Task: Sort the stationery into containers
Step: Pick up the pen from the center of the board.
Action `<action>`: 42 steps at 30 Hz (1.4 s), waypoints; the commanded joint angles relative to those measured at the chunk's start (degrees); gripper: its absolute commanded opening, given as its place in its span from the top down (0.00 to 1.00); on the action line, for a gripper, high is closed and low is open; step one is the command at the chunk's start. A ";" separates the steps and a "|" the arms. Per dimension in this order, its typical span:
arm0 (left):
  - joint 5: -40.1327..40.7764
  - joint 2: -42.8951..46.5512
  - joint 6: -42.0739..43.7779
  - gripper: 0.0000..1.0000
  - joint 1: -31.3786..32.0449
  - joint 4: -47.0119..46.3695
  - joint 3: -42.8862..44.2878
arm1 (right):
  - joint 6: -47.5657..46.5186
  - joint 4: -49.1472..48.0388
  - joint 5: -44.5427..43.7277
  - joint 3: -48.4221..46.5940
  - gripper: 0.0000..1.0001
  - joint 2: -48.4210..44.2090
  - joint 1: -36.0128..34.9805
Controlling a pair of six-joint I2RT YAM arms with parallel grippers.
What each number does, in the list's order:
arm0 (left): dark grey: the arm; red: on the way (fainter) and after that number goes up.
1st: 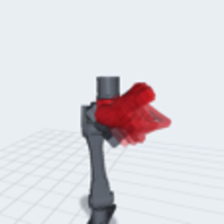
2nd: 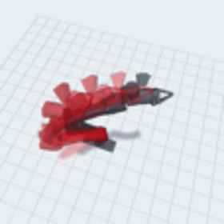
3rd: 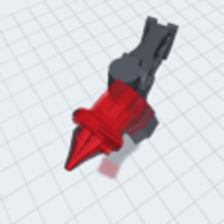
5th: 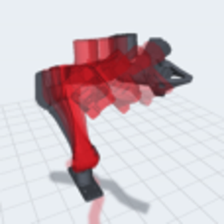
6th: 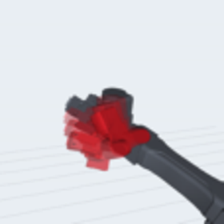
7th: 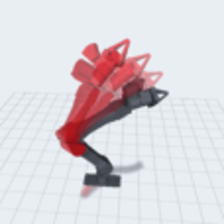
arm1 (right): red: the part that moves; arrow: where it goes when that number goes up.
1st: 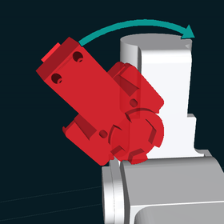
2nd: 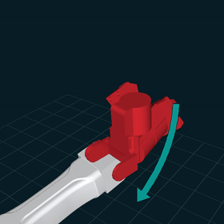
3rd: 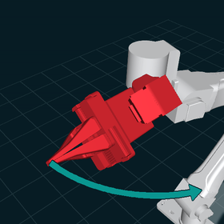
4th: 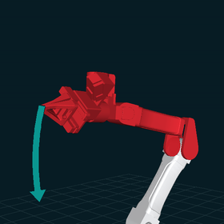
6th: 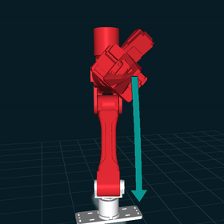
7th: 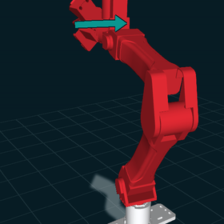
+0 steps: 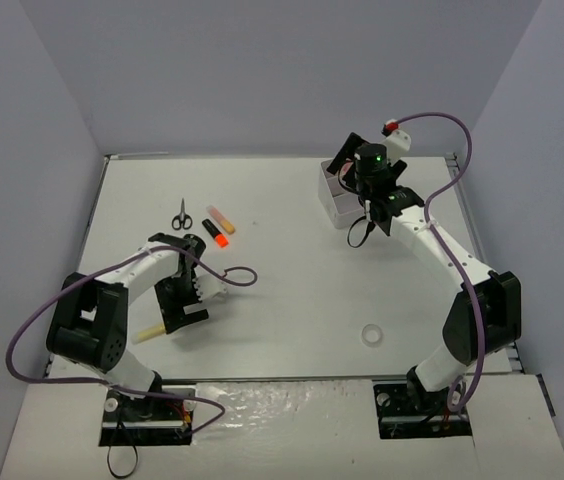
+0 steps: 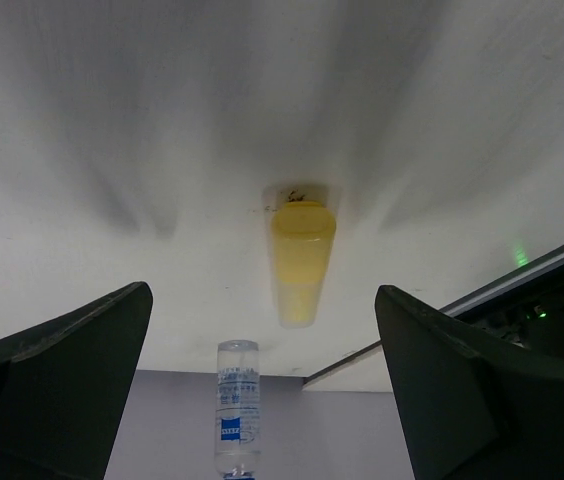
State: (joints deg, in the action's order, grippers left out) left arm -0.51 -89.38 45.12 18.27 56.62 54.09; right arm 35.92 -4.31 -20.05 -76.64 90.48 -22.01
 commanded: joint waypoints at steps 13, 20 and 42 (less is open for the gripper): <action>4.51 -9.14 -6.70 0.76 0.89 -9.45 -2.74 | -0.27 -2.74 -2.37 -0.80 0.03 0.23 3.11; 0.60 -6.05 -10.42 1.00 0.54 -9.64 1.13 | -0.41 -2.79 -1.16 -0.80 0.03 -0.74 3.11; -18.15 20.79 -56.68 1.00 -7.72 -18.21 40.06 | -26.51 -14.10 35.25 -9.98 0.14 -3.45 -19.27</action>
State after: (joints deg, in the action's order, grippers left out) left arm -17.63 -74.41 4.09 10.59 46.57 94.06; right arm 17.14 -9.77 13.01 -80.94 87.79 -29.92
